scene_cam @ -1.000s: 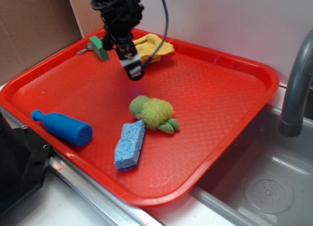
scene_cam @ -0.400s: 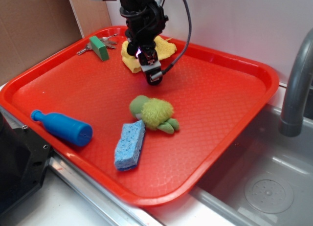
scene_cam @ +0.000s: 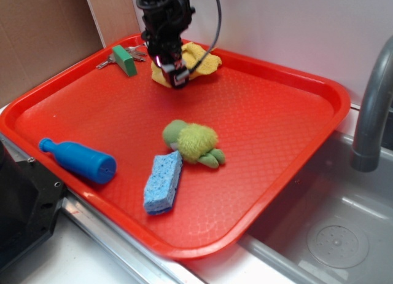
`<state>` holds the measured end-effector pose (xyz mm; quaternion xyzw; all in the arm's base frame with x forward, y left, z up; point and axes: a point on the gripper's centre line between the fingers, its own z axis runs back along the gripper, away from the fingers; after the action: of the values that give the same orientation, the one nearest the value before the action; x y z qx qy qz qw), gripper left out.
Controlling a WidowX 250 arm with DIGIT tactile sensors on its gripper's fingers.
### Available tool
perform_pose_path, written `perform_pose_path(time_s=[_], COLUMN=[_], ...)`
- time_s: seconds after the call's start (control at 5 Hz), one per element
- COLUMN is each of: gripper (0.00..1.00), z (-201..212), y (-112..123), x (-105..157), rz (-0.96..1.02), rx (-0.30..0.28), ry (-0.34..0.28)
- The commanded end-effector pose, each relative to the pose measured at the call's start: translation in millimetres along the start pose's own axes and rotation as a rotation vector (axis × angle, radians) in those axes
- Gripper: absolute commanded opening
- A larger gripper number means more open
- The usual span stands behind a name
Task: Grab the yellow cloth.
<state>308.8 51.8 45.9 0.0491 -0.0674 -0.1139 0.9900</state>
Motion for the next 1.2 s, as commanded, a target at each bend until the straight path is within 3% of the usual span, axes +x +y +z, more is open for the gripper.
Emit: perform_pose_path(time_s=[0.0,0.2,0.4,0.6,0.8,1.0], gripper=[0.0,0.0,0.0,0.0,0.0,0.99], z=[-6.3,9.7,64.9,117.3,171.5,210.9], y=[18.8,20.5,12.5,14.3,15.0,10.3], x=[27.3,23.0,-0.2,-27.1,-61.8,-63.1], rz=[0.023,0.036,0.106,0.208,0.264,0.236], rx=[0.015,0.018,0.072,0.045,-0.115,-0.106], ry=[-0.022,-0.063,-0.169,-0.226,-0.206,-0.225])
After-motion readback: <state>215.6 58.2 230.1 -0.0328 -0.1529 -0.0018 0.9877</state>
